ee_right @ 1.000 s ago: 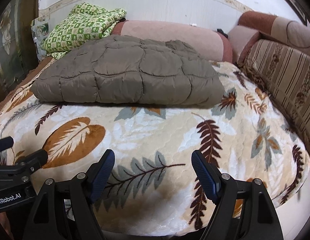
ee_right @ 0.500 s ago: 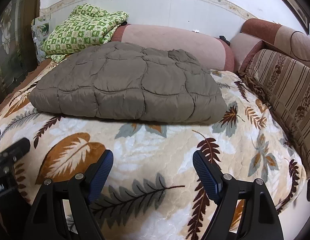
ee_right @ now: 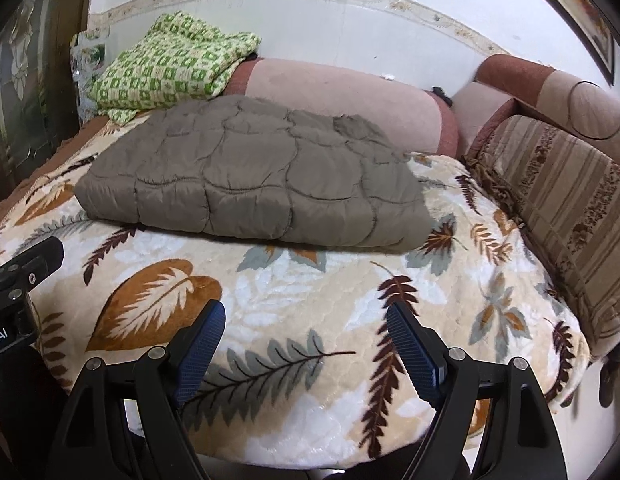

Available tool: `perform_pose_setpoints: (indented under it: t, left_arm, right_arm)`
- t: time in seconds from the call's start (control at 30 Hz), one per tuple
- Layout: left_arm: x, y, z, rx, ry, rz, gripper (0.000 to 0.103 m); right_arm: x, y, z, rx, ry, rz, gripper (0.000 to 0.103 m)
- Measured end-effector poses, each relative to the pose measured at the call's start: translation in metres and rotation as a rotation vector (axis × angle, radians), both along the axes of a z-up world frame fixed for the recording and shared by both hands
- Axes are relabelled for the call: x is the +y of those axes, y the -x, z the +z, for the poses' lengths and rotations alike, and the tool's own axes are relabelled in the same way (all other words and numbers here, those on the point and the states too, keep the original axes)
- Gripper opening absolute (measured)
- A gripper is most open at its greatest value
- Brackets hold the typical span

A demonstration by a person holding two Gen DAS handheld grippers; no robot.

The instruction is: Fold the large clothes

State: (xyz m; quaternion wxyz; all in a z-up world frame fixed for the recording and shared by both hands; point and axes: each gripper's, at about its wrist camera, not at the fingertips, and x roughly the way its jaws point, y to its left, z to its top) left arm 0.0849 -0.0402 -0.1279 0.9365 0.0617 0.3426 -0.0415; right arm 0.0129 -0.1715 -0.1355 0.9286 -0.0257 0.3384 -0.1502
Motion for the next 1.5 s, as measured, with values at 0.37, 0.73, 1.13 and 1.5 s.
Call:
perform_pose_setpoints:
  t: [0.37,0.73,1.13,1.5]
  left_arm:
    - [0.004,0.066,0.042,-0.108,0.027,-0.025,0.096]
    - [-0.005,0.128,0.064,-0.205,0.025,-0.085,0.096]
    - [-0.015,0.150,0.067,-0.245,0.005,-0.119,0.096]
    - [-0.017,0.142,0.062,-0.224,0.000,-0.117,0.096]
  right_arm:
    - [0.010,0.066,0.038,-0.123,0.027,-0.036,0.089]
    - [0.023,0.133,0.060,-0.232,0.076,-0.067,0.093]
    - [0.023,0.152,0.066,-0.274,0.061,-0.081,0.094]
    - [0.020,0.143,0.058,-0.251,0.044,-0.077,0.094]
